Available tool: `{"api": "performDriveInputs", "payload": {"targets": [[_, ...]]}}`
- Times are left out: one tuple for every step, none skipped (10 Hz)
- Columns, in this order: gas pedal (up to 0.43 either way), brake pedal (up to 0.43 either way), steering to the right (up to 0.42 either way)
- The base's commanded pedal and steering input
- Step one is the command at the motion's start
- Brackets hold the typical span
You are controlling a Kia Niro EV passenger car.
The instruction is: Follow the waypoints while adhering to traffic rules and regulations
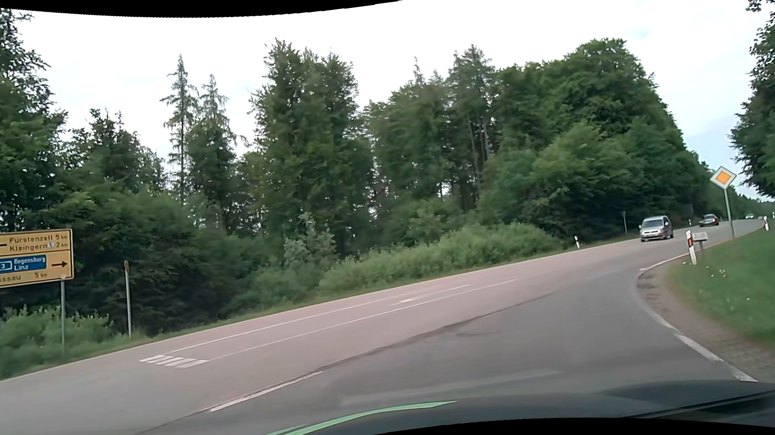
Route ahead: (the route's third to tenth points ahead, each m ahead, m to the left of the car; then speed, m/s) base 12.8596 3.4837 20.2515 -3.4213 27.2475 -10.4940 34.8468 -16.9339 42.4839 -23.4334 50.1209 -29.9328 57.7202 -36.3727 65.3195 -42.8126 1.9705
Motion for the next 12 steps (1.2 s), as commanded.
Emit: {"api": "performDriveInputs", "payload": {"targets": [[0.000, 0.213, 0.151], [0.000, 0.213, 0.151], [0.000, 0.213, 0.151], [0.000, 0.213, 0.151], [0.000, 0.207, 0.150], [0.000, 0.207, 0.149], [0.000, 0.207, 0.149], [0.000, 0.201, 0.149], [0.000, 0.201, 0.149], [0.000, 0.201, 0.149], [0.000, 0.195, 0.149], [0.000, 0.195, 0.149]]}}
